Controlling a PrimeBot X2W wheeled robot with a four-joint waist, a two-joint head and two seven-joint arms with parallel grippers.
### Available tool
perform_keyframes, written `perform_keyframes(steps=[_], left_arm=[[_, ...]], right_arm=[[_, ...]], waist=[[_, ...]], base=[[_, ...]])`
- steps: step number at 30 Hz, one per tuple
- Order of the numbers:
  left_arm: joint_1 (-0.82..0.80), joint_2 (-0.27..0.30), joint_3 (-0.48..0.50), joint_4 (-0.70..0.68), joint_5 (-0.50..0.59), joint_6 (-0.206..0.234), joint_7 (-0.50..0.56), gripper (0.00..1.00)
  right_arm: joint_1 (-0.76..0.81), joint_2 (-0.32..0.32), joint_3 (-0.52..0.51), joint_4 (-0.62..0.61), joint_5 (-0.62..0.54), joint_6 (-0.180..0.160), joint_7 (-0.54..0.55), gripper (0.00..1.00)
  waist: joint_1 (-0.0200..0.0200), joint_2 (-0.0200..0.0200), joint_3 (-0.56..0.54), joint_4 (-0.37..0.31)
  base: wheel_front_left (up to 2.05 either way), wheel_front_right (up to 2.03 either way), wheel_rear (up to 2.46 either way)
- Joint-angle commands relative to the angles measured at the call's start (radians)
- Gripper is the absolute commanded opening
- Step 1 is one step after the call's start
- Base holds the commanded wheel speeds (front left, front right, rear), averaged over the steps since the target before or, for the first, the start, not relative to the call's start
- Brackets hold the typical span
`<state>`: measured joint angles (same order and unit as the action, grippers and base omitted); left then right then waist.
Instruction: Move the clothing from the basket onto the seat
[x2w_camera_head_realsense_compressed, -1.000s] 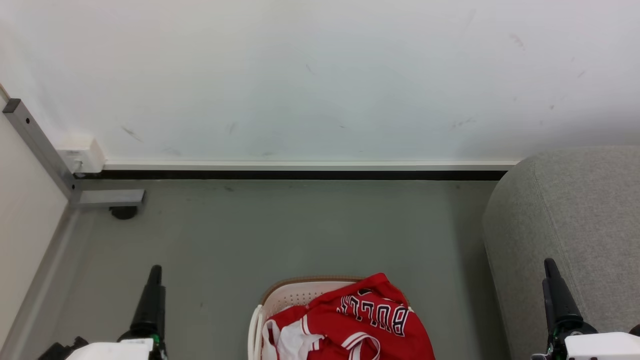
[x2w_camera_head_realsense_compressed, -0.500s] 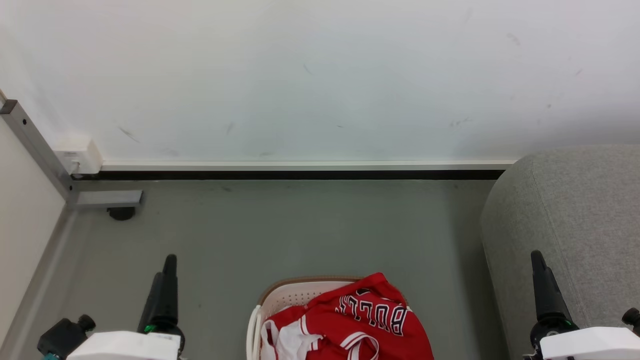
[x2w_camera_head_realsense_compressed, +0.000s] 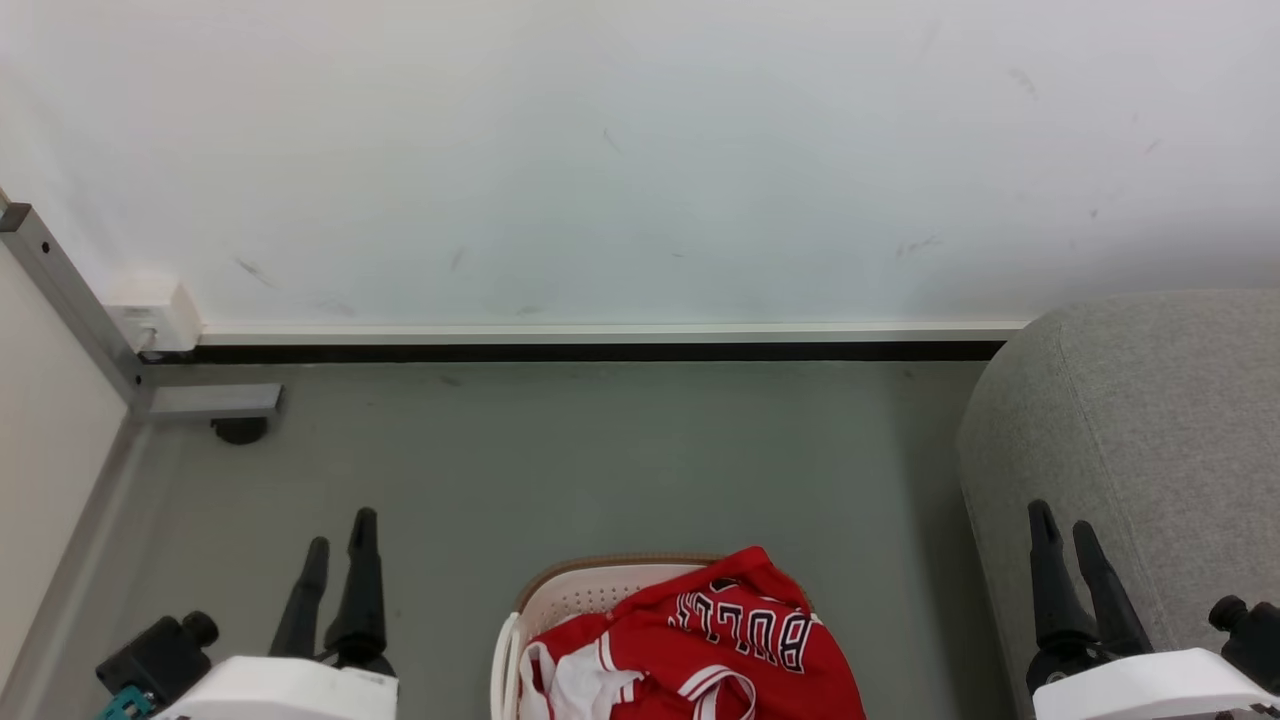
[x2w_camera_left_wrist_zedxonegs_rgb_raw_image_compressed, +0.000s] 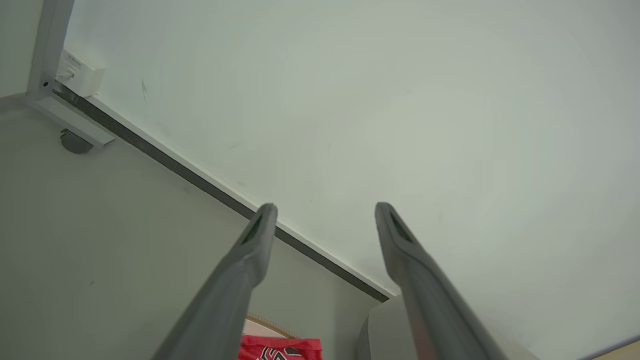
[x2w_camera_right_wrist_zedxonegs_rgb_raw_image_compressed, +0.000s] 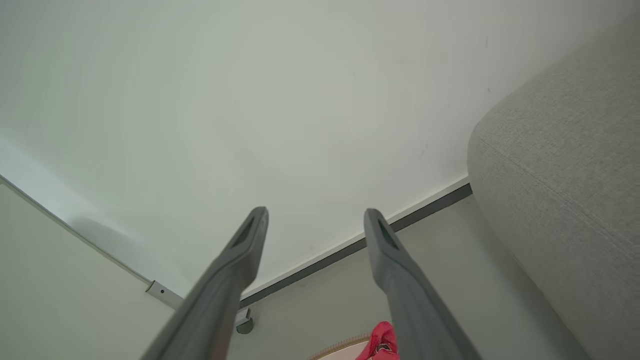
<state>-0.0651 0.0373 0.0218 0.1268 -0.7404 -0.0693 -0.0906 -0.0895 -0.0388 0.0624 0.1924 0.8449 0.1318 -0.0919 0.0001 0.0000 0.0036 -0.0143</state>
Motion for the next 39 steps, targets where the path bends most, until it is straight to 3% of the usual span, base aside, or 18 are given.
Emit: perform_keyframes(steps=[1, 17, 39], left_arm=[[-0.007, 0.012, -0.005, -0.016, 0.050, 0.005, -0.013, 1.00], [-0.003, 0.028, -0.039, -0.015, 0.247, 0.030, -0.058, 1.00], [0.004, 0.023, -0.049, -0.019, 0.426, 0.025, -0.107, 1.00]], right_arm=[[-0.026, -0.011, 0.002, -0.007, -0.054, -0.001, -0.011, 1.00], [-0.036, -0.012, 0.023, 0.032, -0.273, -0.001, -0.056, 1.00], [-0.049, -0.014, 0.064, 0.054, -0.438, -0.001, -0.107, 1.00]], waist=[[-0.0001, 0.0000, 0.000, -0.001], [-0.0001, 0.0000, -0.003, -0.006], [-0.0001, 0.0000, -0.004, -0.015]], base=[[0.00, 0.00, 0.00], [0.00, 0.00, 0.00], [0.00, 0.00, 0.00]])
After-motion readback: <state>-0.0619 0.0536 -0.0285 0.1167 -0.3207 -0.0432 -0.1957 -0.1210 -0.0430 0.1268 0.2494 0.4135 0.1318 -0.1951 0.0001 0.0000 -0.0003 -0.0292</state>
